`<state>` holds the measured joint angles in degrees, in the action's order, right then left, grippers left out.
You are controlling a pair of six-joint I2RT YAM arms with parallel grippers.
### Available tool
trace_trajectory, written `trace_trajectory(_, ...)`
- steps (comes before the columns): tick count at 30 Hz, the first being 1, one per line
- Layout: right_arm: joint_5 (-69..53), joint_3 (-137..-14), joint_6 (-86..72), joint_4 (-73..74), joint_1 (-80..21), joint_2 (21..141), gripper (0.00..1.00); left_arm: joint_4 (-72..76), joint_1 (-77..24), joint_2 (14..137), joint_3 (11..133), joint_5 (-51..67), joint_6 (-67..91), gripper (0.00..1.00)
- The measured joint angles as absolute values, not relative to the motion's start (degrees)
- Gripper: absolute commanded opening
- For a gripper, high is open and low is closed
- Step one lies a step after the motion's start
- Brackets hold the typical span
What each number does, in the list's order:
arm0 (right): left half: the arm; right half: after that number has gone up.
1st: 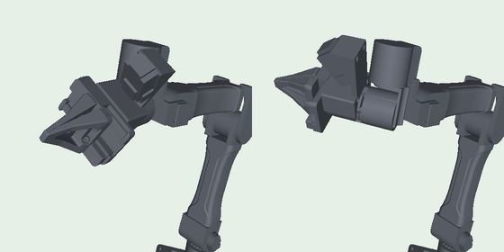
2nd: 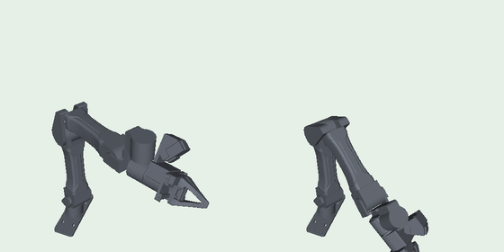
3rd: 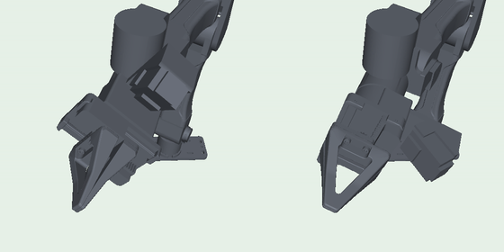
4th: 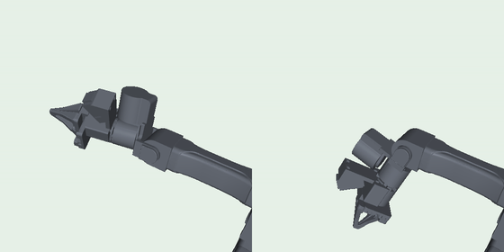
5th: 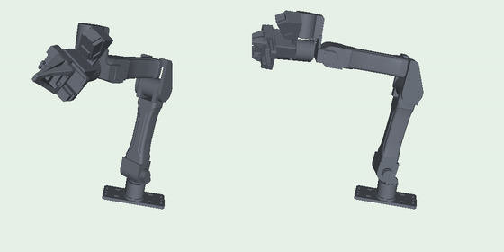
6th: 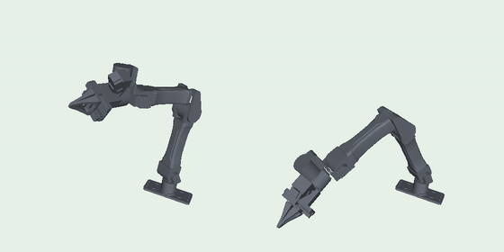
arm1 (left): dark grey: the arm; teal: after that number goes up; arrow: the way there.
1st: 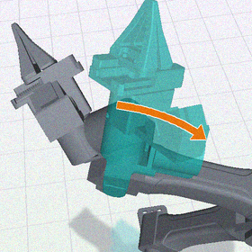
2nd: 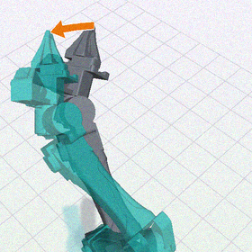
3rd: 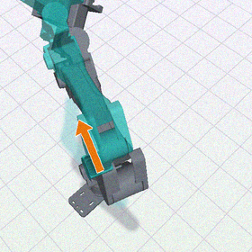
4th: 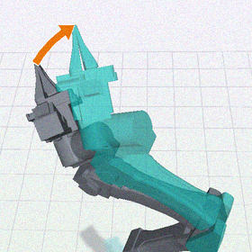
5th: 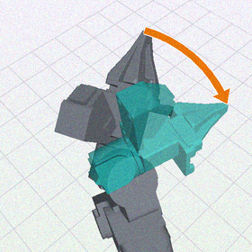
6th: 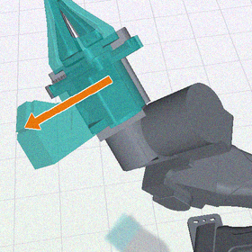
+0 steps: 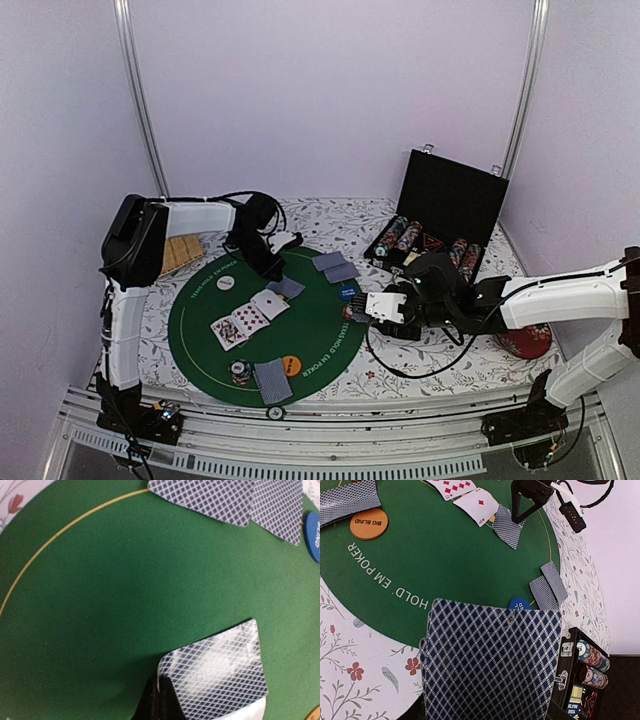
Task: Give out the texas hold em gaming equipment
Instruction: Place the poker card in the community card area.
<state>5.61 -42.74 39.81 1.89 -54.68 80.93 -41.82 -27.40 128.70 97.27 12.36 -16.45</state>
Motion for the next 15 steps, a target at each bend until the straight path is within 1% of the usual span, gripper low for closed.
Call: trace_trajectory(15,5.5,-42.7,39.8,2.1,-54.7,80.9,0.51,-37.4,-28.4,126.5,93.2,11.3,-25.5,0.00)
